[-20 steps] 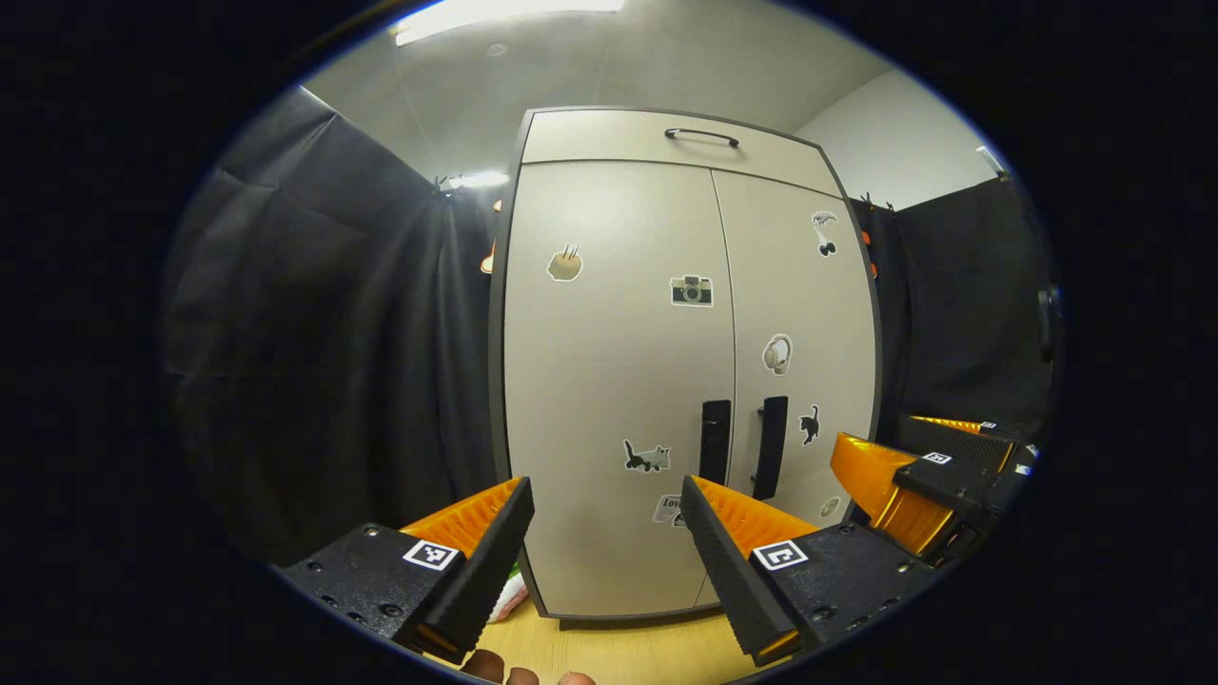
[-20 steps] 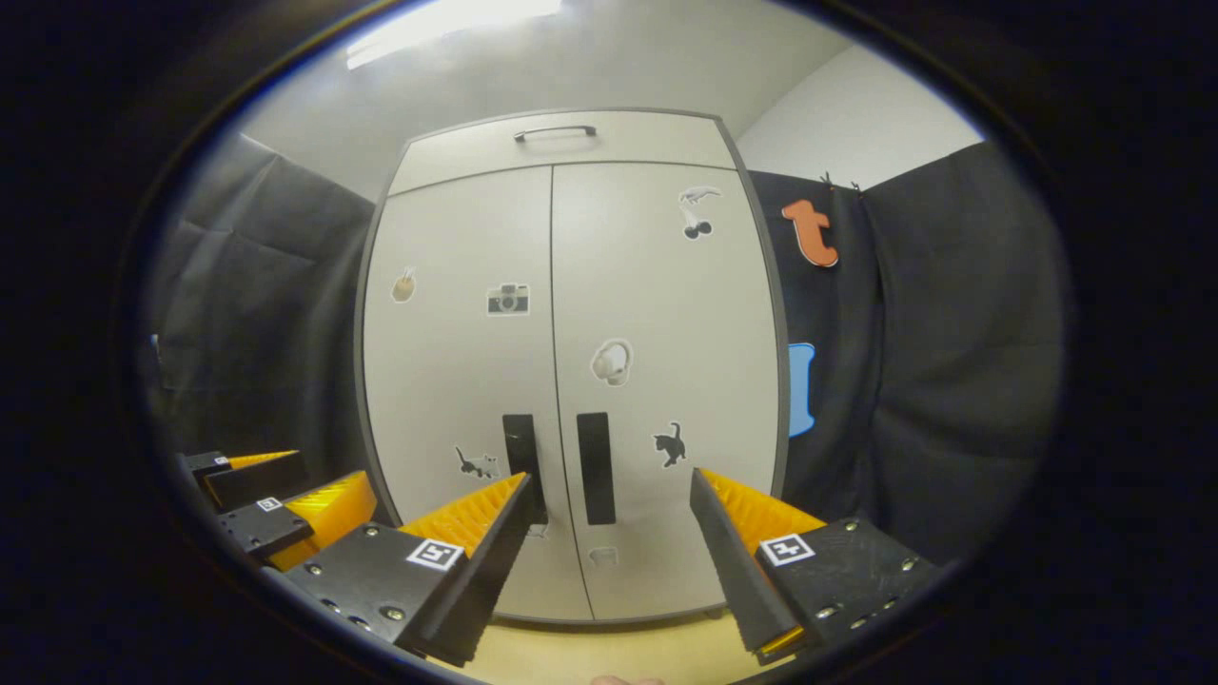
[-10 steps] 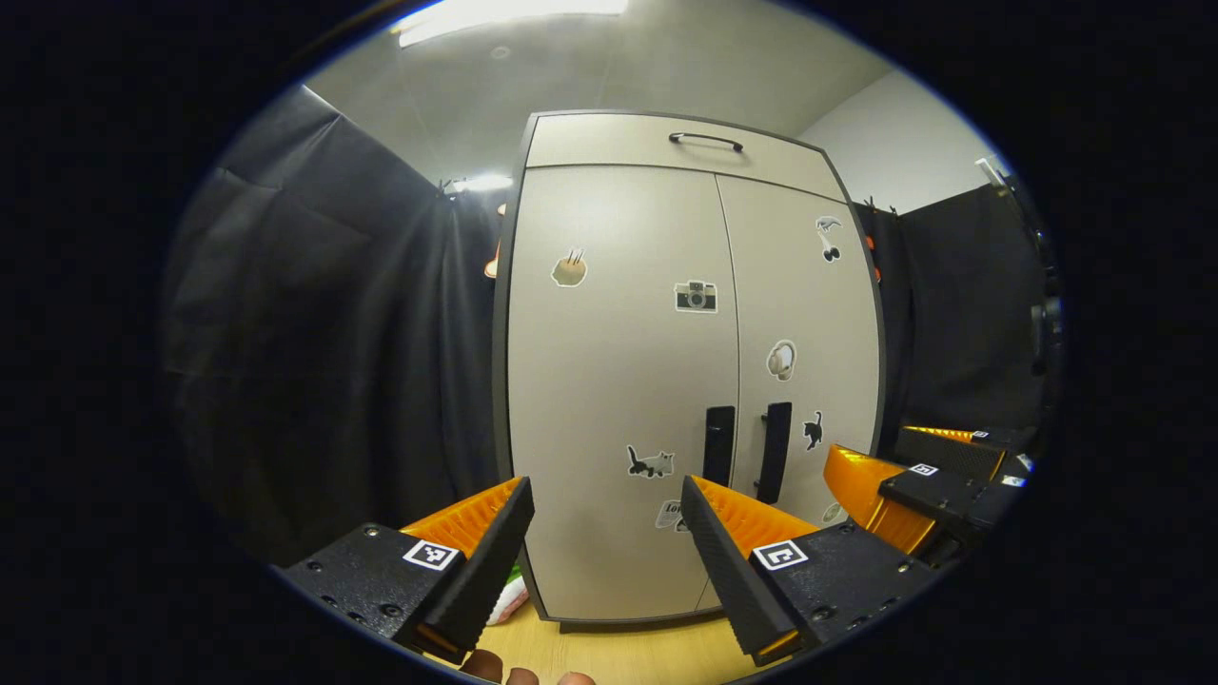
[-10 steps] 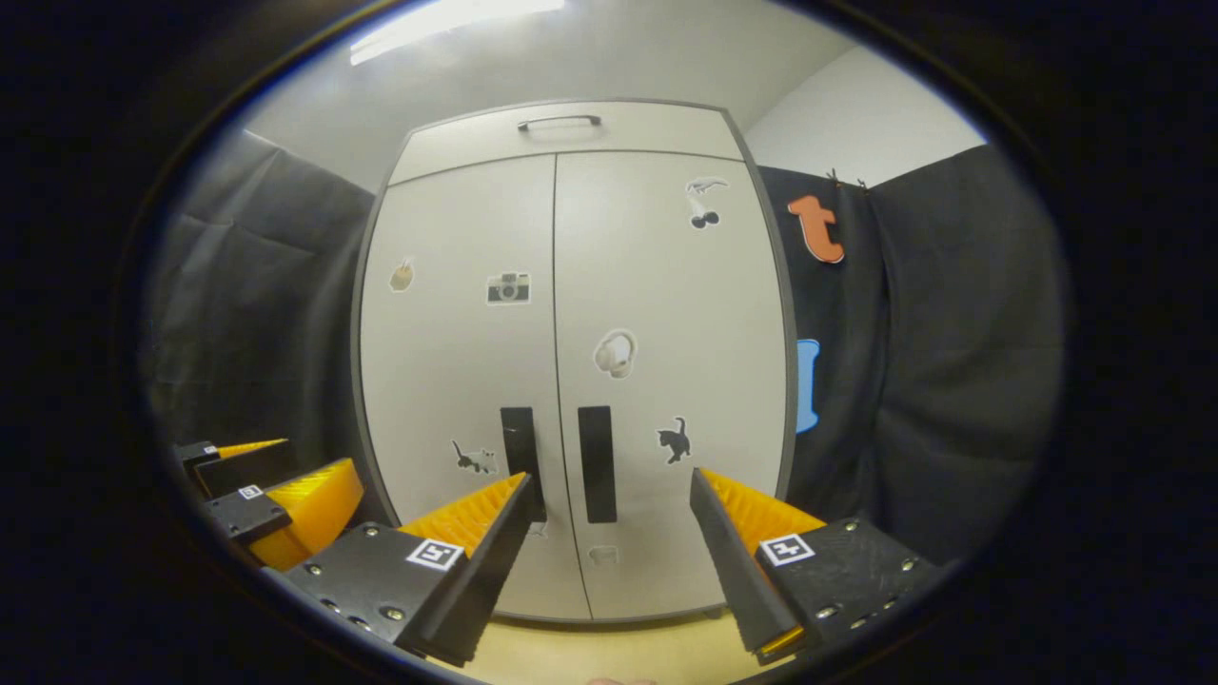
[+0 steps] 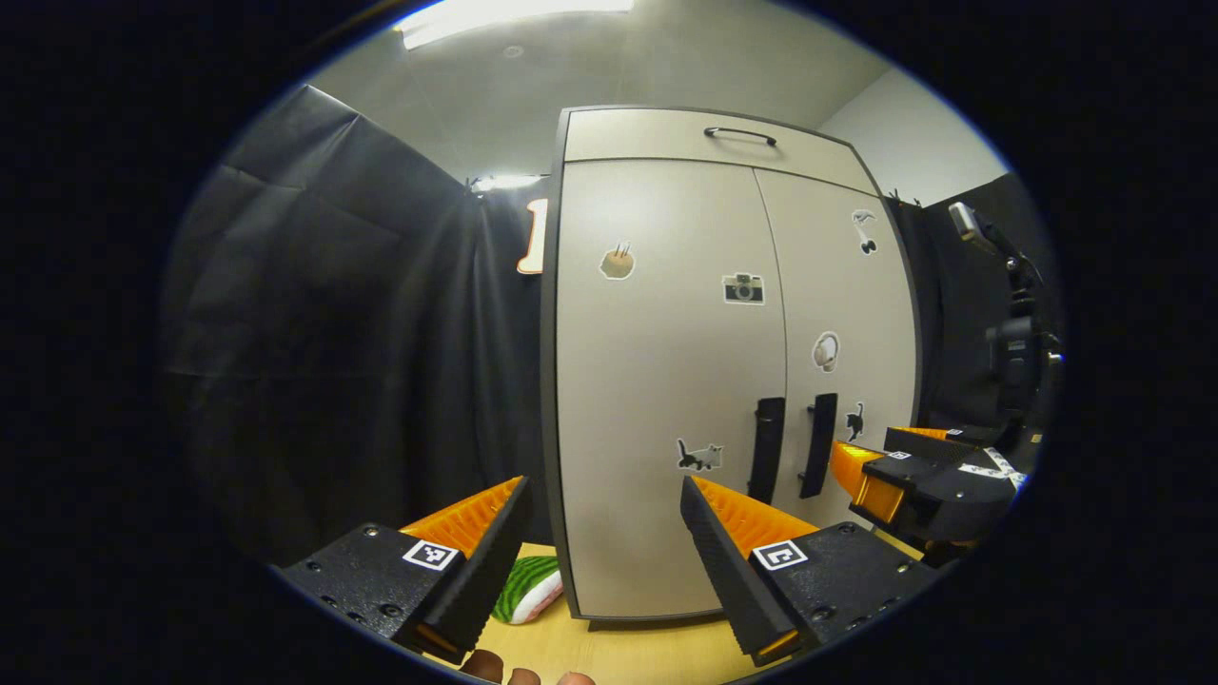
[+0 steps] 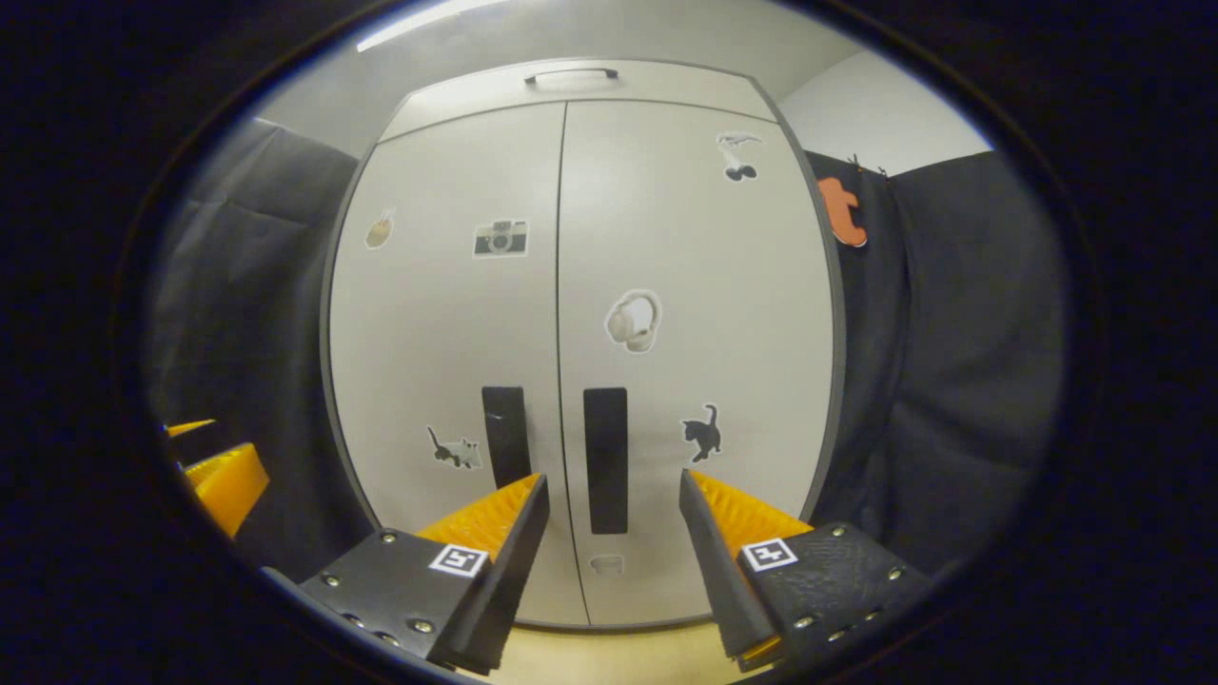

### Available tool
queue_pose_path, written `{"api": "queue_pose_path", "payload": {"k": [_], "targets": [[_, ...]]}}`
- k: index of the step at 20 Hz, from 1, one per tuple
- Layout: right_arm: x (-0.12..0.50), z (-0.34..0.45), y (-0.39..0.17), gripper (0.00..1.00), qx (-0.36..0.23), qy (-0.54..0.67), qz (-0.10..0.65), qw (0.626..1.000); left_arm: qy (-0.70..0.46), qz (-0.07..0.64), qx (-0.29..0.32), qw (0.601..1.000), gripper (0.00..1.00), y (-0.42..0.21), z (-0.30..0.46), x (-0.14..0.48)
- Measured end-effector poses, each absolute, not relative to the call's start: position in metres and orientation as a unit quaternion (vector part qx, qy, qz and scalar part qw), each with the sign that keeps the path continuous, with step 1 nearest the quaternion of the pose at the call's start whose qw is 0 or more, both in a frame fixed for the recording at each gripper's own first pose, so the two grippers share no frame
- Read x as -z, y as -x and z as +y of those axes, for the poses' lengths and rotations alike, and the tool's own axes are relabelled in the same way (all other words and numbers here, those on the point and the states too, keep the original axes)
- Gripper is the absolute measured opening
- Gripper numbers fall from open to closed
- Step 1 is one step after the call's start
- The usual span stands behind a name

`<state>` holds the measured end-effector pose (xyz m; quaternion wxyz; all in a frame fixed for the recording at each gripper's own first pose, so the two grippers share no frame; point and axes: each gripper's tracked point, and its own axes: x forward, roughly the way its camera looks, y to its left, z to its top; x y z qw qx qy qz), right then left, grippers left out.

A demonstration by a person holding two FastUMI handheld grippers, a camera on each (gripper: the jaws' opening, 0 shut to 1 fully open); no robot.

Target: Open the right door of the double-door shoe cabinet with the right hand, and open the left door with the left hand.

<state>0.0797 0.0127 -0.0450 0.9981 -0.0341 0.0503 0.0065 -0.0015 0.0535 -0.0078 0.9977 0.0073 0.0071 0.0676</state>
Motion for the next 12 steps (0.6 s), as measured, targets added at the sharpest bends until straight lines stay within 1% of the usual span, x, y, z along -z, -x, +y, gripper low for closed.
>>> {"api": "queue_pose_path", "payload": {"k": [1,2,3,6,12], "targets": [[0.049,0.012,-0.09,0.79,-0.005,0.04,0.053,0.998,-0.008,0.009,-0.073,0.997,0.96,0.001,0.058,0.01],[0.054,0.014,-0.101,0.65,-0.004,0.044,0.055,0.998,-0.008,0.012,-0.079,0.997,0.96,0.001,0.063,0.011],[0.058,0.014,-0.108,0.63,-0.002,0.048,0.058,0.997,-0.009,0.013,-0.084,0.996,0.96,0.001,0.067,0.013],[0.066,0.013,-0.127,0.64,0.004,0.055,0.063,0.996,-0.011,0.018,-0.097,0.995,0.96,-0.002,0.078,0.016],[0.076,0.013,-0.147,0.64,0.007,0.052,0.074,0.996,-0.003,0.024,-0.109,0.994,0.96,-0.007,0.088,0.023]]}}
